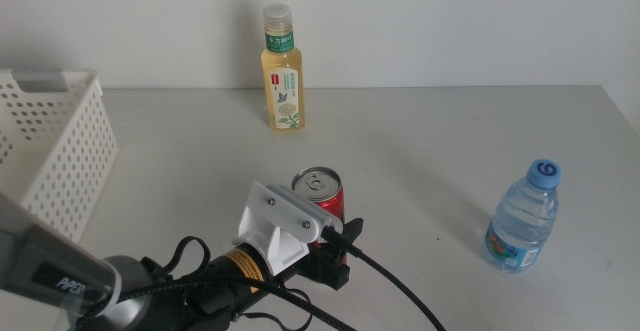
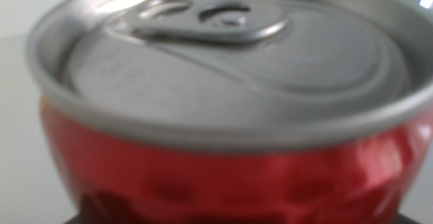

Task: Use arms to grab the bottles and put them into the dustbin to the left of the table.

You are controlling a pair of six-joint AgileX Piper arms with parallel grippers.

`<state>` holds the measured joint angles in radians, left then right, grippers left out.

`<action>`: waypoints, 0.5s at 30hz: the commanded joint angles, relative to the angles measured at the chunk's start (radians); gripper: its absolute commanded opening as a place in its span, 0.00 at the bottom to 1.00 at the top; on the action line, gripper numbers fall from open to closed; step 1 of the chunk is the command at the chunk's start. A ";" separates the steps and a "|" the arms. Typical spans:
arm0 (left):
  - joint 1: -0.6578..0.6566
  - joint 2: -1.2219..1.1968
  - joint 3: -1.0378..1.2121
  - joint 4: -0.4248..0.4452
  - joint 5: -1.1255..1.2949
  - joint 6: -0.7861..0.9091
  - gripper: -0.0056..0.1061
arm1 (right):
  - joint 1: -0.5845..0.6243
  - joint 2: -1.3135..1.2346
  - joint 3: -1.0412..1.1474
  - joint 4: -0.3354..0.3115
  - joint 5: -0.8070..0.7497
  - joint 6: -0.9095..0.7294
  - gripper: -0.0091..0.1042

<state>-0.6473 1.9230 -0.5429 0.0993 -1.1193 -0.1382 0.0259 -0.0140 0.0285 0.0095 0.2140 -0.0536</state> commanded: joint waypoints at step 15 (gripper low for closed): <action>0.010 -0.513 -0.126 -0.007 0.748 -0.074 0.03 | -0.006 -0.021 -0.009 -0.009 -0.078 -0.005 0.91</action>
<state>-0.6374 1.4880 -0.6113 0.1051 -0.3744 -0.1942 0.0259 -0.0140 0.0285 0.0095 0.2140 -0.0536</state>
